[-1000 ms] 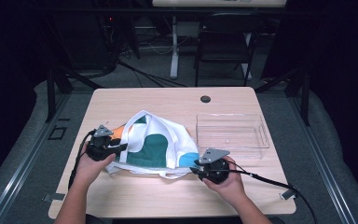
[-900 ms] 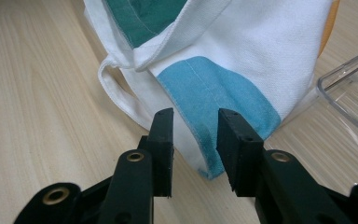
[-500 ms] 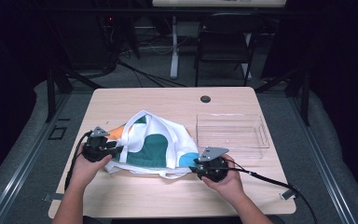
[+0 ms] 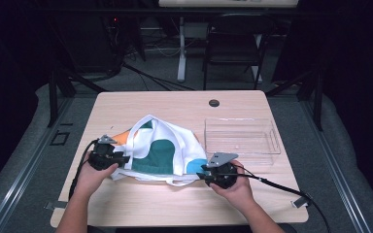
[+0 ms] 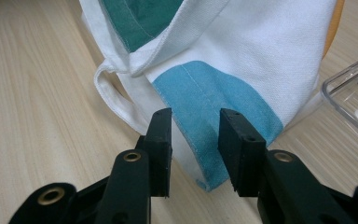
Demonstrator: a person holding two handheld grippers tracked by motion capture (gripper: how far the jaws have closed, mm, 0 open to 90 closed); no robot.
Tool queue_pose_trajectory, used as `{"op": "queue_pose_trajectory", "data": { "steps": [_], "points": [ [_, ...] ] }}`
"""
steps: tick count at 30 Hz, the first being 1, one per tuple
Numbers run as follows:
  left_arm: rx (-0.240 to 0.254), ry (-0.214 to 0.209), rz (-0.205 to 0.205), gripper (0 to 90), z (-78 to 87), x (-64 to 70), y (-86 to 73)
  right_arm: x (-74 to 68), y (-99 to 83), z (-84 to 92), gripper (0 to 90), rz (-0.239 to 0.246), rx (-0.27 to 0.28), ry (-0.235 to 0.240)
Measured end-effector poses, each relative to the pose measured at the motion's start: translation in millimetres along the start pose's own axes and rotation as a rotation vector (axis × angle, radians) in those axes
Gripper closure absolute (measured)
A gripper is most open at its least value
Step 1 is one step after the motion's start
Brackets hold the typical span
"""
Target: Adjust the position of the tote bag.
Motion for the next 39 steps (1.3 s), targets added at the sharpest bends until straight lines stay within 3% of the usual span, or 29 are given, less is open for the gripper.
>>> {"op": "queue_pose_trajectory", "data": {
  "steps": [18, 30, 39],
  "points": [
    [-0.034, -0.031, 0.032, 58.7, -11.6, 2.6, -4.5, -1.5, -0.8, -1.7, 63.3, 0.002, 0.001, 0.003],
    [-0.054, -0.013, 0.058, 56.9, -12.6, -1.1, -7.1, -2.5, -1.5, -2.5, 61.5, 0.003, -0.001, 0.006],
    [-0.046, -0.035, 0.063, 56.8, -15.0, 0.8, -6.6, -3.0, -1.6, -3.3, 60.9, 0.004, 0.000, 0.012]
  ]
}}
Point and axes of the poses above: each handheld gripper's, and its own axes: z roughly backward along the jaws, y roughly out of its top, x roughly to its right, the point moved 10 cm from there along -z, roughly forward along the jaws, and after that the axes turned 10 degrees about -y, right-handed, at the moved point
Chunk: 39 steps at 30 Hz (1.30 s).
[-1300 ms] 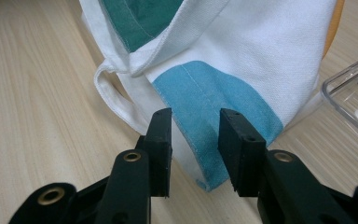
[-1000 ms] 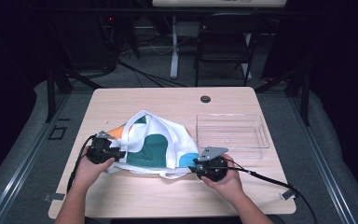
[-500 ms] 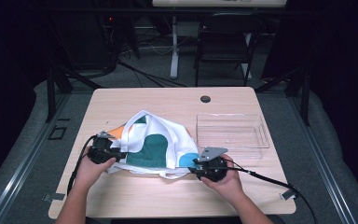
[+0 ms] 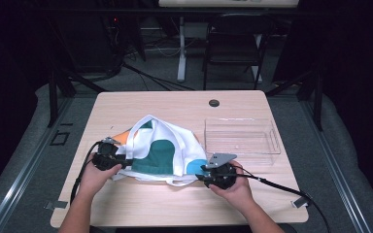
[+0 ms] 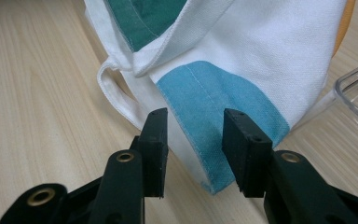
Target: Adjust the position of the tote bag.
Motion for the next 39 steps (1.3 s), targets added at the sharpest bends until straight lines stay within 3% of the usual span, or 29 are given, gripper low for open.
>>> {"op": "queue_pose_trajectory", "data": {
  "steps": [19, 39],
  "points": [
    [0.007, -0.044, -0.012, 64.3, 5.7, 7.1, 2.2, 0.2, 0.5, 0.0, 60.5, 0.000, 0.005, -0.003],
    [0.003, -0.078, -0.068, 73.5, 8.0, 18.1, 5.0, 0.1, 0.4, -0.4, 60.5, 0.001, 0.006, -0.003]
  ]
}}
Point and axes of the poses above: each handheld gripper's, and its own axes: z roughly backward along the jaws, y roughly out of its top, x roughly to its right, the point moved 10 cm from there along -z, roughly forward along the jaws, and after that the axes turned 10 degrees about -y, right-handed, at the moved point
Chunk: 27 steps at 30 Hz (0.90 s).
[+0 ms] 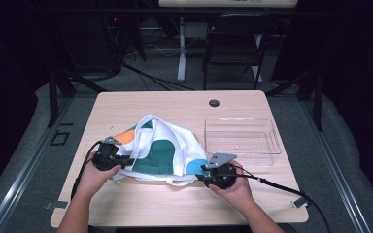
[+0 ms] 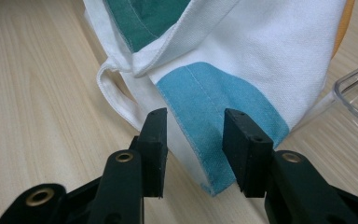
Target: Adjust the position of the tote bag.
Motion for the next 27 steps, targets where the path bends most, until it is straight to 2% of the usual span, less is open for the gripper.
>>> {"op": "queue_pose_trajectory", "data": {
  "steps": [5, 9, 15, 20, 27],
  "points": [
    [-0.002, -0.001, -0.002, 75.2, -0.9, 0.5, -0.5, 0.0, -0.1, -0.2, 60.5, 0.001, -0.001, 0.000],
    [-0.025, -0.021, -0.006, 75.1, -2.5, 2.0, -2.8, -0.3, -0.4, -0.5, 60.5, 0.002, -0.002, 0.004],
    [-0.048, -0.020, -0.002, 75.1, -6.4, 0.5, -6.7, -0.1, -0.8, -0.6, 60.5, 0.007, -0.005, 0.006],
    [-0.095, -0.011, -0.021, 76.0, -10.1, -1.2, -12.0, -0.2, -0.8, -0.6, 60.4, 0.007, -0.005, 0.006],
    [-0.098, -0.011, -0.026, 80.9, -9.4, -1.2, -12.7, -0.1, -0.9, -0.7, 60.3, 0.009, -0.007, 0.006]
  ]
}}
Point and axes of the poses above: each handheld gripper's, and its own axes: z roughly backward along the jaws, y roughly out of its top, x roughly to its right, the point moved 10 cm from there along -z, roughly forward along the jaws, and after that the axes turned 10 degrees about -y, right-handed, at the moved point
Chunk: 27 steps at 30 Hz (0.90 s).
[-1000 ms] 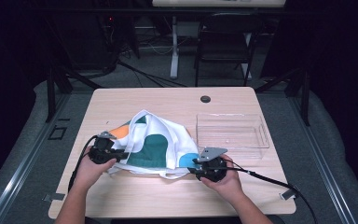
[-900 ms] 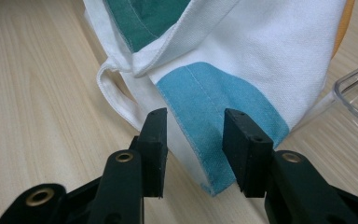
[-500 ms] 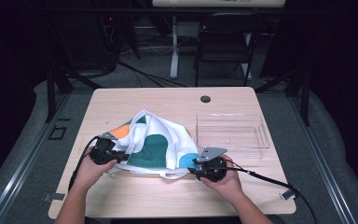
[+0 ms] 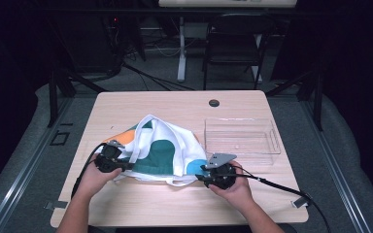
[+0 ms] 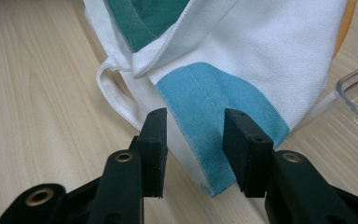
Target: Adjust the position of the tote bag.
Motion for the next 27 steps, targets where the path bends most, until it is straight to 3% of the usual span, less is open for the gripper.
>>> {"op": "queue_pose_trajectory", "data": {
  "steps": [10, 16, 27],
  "points": [
    [0.014, 0.020, -0.021, 86.1, 4.8, 0.7, 3.4, 0.1, 0.2, 0.0, 60.3, 0.000, 0.001, -0.002],
    [0.067, 0.050, -0.048, 86.9, 13.1, 1.9, 11.6, 0.1, 0.5, 0.2, 60.3, -0.002, 0.004, -0.007],
    [0.130, 0.068, -0.076, 87.4, 27.7, 5.9, 22.5, 0.4, 1.8, 0.6, 60.3, -0.006, 0.011, -0.014]
  ]
}}
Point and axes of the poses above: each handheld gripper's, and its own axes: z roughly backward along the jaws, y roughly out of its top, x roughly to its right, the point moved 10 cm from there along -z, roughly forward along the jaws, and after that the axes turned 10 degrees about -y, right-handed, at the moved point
